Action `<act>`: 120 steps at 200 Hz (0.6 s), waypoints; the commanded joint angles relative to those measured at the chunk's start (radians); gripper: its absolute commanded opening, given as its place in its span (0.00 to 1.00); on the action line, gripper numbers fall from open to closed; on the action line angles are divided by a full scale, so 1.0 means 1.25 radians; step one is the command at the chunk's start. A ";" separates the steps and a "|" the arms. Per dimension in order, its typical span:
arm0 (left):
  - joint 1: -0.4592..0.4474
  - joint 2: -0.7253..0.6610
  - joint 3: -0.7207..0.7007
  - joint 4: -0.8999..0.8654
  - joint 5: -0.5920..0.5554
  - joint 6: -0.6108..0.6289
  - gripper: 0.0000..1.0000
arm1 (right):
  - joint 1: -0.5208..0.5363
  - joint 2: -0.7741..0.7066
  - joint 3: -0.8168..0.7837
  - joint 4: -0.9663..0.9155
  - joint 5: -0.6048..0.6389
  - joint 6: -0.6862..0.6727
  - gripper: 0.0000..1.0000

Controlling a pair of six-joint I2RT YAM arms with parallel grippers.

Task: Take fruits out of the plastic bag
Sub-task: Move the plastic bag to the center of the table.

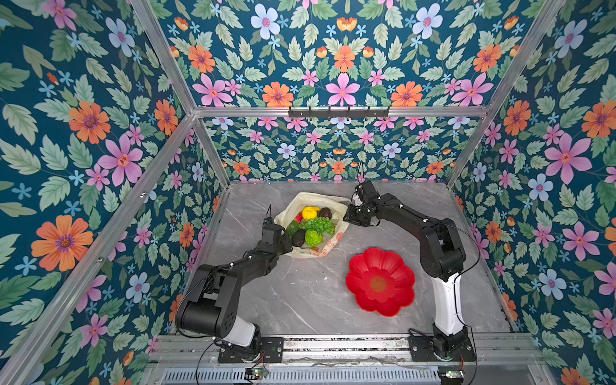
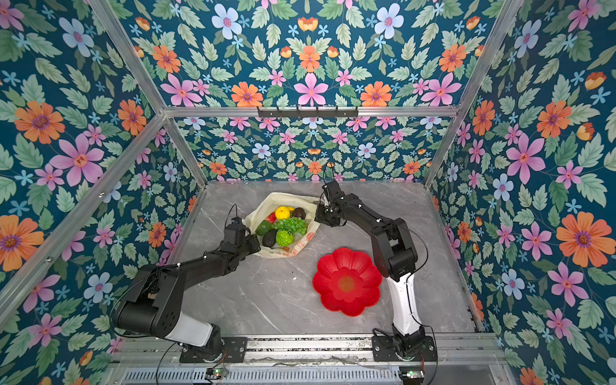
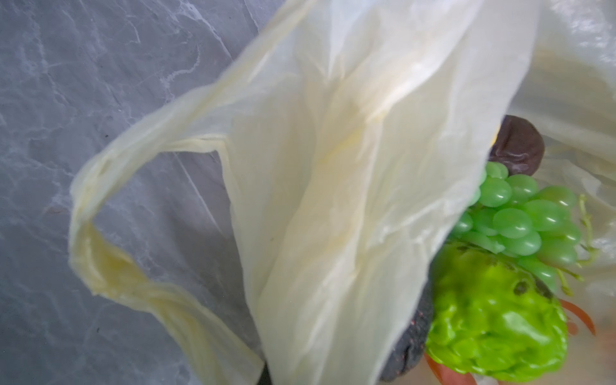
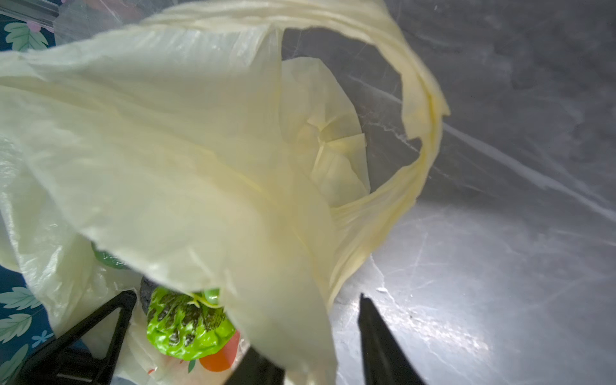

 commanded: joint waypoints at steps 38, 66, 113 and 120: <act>-0.003 -0.011 -0.005 0.022 0.031 -0.001 0.00 | 0.000 -0.036 -0.056 0.002 0.037 -0.018 0.07; -0.039 -0.027 -0.022 0.038 0.029 -0.034 0.00 | -0.006 -0.076 -0.115 0.017 0.059 -0.027 0.03; -0.161 -0.050 -0.044 0.036 -0.041 -0.075 0.01 | -0.023 -0.143 -0.240 0.066 0.059 -0.026 0.00; -0.181 -0.054 -0.048 0.037 -0.051 -0.081 0.00 | -0.024 -0.151 -0.256 0.070 0.061 -0.026 0.00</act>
